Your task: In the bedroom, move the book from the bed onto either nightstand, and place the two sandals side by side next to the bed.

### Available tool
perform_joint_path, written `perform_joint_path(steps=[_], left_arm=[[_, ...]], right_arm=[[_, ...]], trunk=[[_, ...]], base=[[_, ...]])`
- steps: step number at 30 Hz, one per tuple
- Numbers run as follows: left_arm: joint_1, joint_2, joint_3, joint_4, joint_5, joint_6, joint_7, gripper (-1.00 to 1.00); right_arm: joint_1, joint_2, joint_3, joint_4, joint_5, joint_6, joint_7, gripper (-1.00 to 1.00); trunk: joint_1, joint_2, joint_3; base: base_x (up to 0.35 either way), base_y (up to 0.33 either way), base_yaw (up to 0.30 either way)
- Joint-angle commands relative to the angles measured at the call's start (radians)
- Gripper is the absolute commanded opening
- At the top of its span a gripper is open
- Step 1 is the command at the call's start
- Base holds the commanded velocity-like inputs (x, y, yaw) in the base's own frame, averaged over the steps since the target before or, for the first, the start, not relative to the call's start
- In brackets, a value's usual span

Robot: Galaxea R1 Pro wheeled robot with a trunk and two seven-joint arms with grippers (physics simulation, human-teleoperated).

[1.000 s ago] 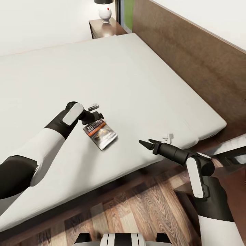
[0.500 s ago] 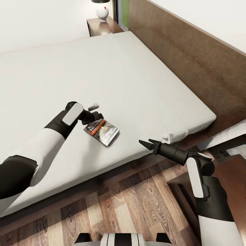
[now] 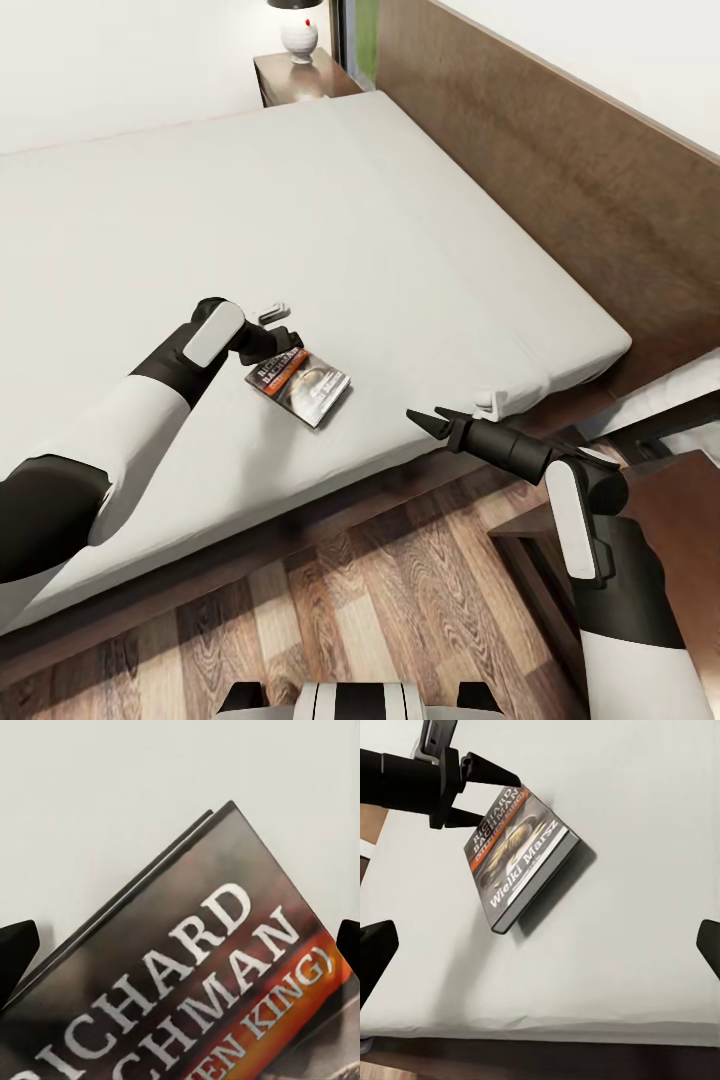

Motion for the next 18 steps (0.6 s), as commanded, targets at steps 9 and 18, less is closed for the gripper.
perform_joint_path(steps=[9,18], left_arm=[[0.0,0.001,-0.006,-0.001,0.019,-0.001,0.01,1.0],[0.0,0.001,-0.006,-0.001,0.019,-0.001,0.01,1.0]], right_arm=[[-0.001,0.0,-0.001,0.0,-0.001,0.005,0.003,1.0],[-0.001,0.0,-0.001,0.0,-0.001,0.005,0.003,1.0]], trunk=[[0.0,0.0,-0.001],[0.0,0.0,-0.001]], base=[[-0.001,-0.001,-0.137],[0.0,0.0,-0.247]])
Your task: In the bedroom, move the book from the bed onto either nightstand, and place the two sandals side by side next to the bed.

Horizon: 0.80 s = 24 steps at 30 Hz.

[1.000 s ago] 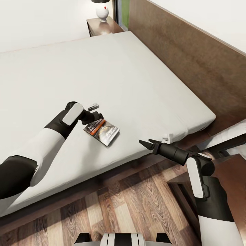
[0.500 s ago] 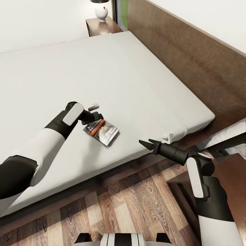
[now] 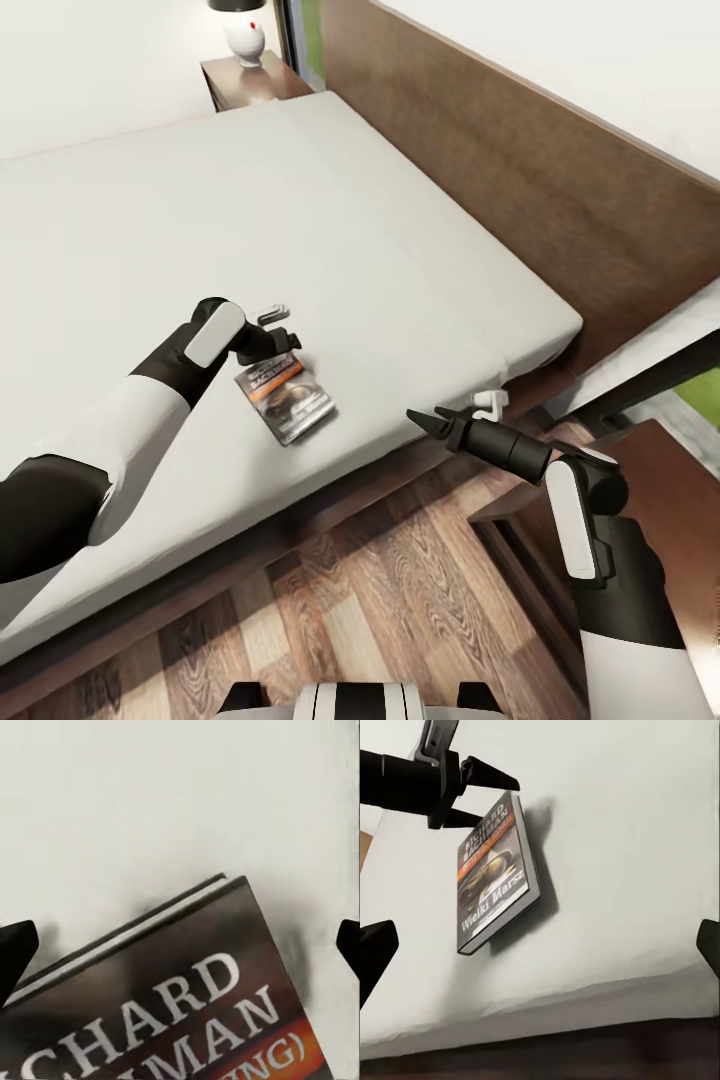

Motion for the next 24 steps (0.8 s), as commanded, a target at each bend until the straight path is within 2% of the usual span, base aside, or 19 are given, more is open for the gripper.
perform_joint_path(steps=[1,6,14,24], left_arm=[[0.0,0.001,-0.005,-0.001,0.049,-0.011,0.005,1.0],[0.0,0.001,-0.005,-0.001,0.049,-0.011,0.005,1.0],[0.0,0.002,-0.005,-0.001,0.049,-0.011,0.005,1.0],[0.0,0.003,-0.005,-0.001,0.049,-0.009,0.004,1.0]], right_arm=[[-0.001,0.0,-0.001,0.0,-0.001,0.005,0.003,1.0],[-0.001,0.0,-0.001,0.0,-0.001,0.005,0.003,1.0],[-0.001,0.0,-0.001,0.0,-0.001,0.005,0.003,1.0],[-0.001,0.0,-0.001,0.0,-0.001,0.005,0.003,1.0]], trunk=[[0.0,0.0,-0.001],[0.0,0.0,-0.001],[0.0,0.0,-0.001],[0.0,0.0,-0.001]], base=[[0.0,0.0,-0.259],[0.0,0.0,-0.222],[-0.022,-0.009,-0.083],[-0.218,-0.126,-0.015]])
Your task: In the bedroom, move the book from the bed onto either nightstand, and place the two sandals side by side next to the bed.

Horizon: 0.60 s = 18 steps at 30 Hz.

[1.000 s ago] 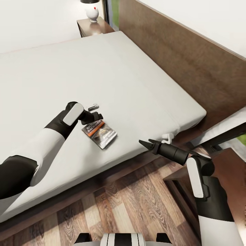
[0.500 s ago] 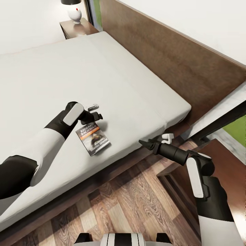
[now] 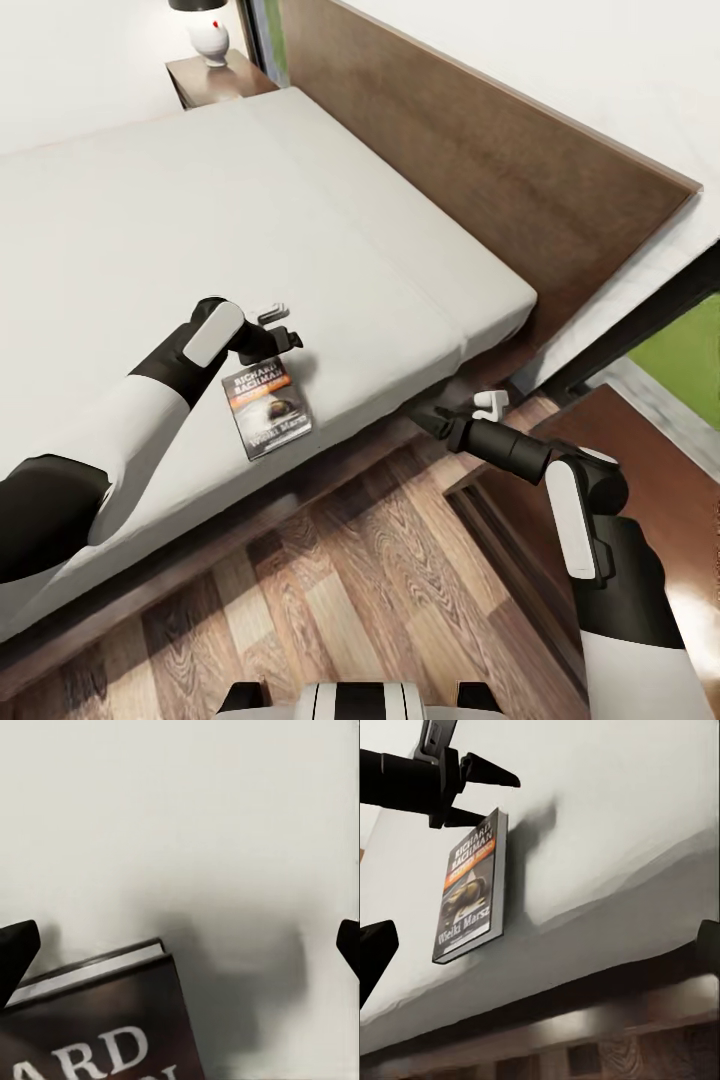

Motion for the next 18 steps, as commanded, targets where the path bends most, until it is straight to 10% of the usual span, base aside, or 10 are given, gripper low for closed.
perform_joint_path(steps=[1,18], left_arm=[[0.0,0.001,-0.006,-0.001,0.026,0.0,0.011,1.0],[0.0,0.002,-0.005,-0.001,0.026,0.0,0.011,1.0]], right_arm=[[-0.001,0.0,-0.001,0.0,-0.001,0.005,0.003,1.0],[-0.001,0.0,-0.001,0.0,-0.001,0.005,0.003,1.0]], trunk=[[0.0,0.0,-0.001],[0.0,0.0,-0.001]], base=[[-0.22,-0.123,-0.005],[-0.042,-0.023,-0.001]])
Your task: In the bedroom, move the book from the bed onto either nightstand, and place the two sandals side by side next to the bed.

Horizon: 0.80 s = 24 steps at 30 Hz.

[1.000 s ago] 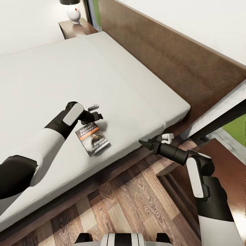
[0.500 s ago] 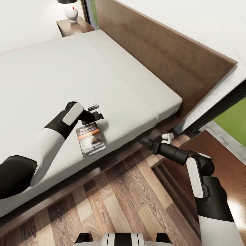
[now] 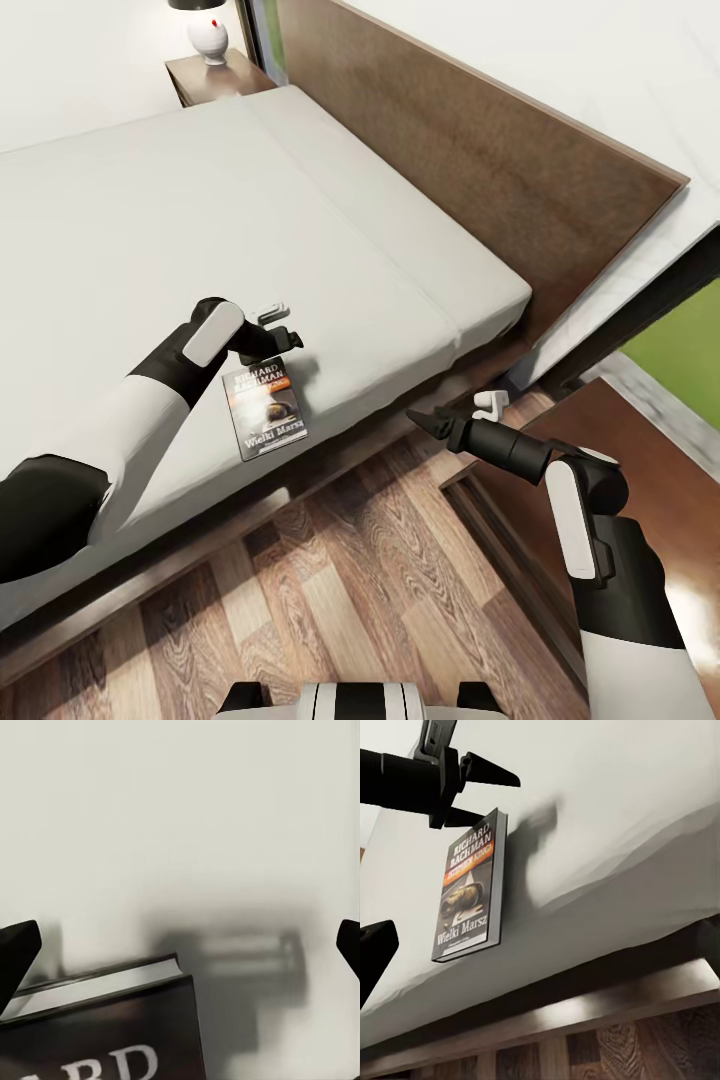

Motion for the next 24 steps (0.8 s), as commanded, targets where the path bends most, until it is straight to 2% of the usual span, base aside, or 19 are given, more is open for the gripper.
perform_joint_path(steps=[1,13,17,20,23,24], left_arm=[[0.0,0.001,-0.006,-0.001,0.018,0.001,0.011,1.0],[0.001,0.003,-0.002,-0.002,0.018,0.0,0.011,1.0],[0.005,0.009,0.002,-0.046,0.018,0.01,0.013,1.0],[0.015,0.02,0.004,-0.085,0.018,0.02,0.015,1.0],[0.031,0.041,0.008,-0.153,0.018,0.031,0.018,1.0],[0.052,0.079,0.037,-0.254,0.02,0.048,0.023,1.0]], right_arm=[[-0.001,0.0,-0.001,0.0,-0.001,0.005,0.003,1.0],[-0.001,0.0,-0.001,0.0,-0.001,0.005,0.003,1.0],[0.0,0.0,0.0,0.0,-0.001,0.004,0.003,1.0],[0.0,0.001,0.002,0.0,-0.001,0.002,0.003,1.0],[0.003,0.002,0.003,0.0,-0.001,0.001,0.004,1.0],[0.005,0.002,0.002,0.0,-0.001,-0.001,0.005,1.0]], trunk=[[0.0,0.0,-0.001],[0.0,0.0,-0.001],[0.0,0.0,-0.001],[0.0,0.0,-0.001],[0.0,0.0,-0.001],[0.0,0.0,-0.001]], base=[[-0.01,-0.003,0.0],[-0.011,-0.001,0.0],[-0.002,0.0,0.0],[-0.001,0.0,0.0],[0.0,0.0,0.0],[0.0,0.0,0.0]])
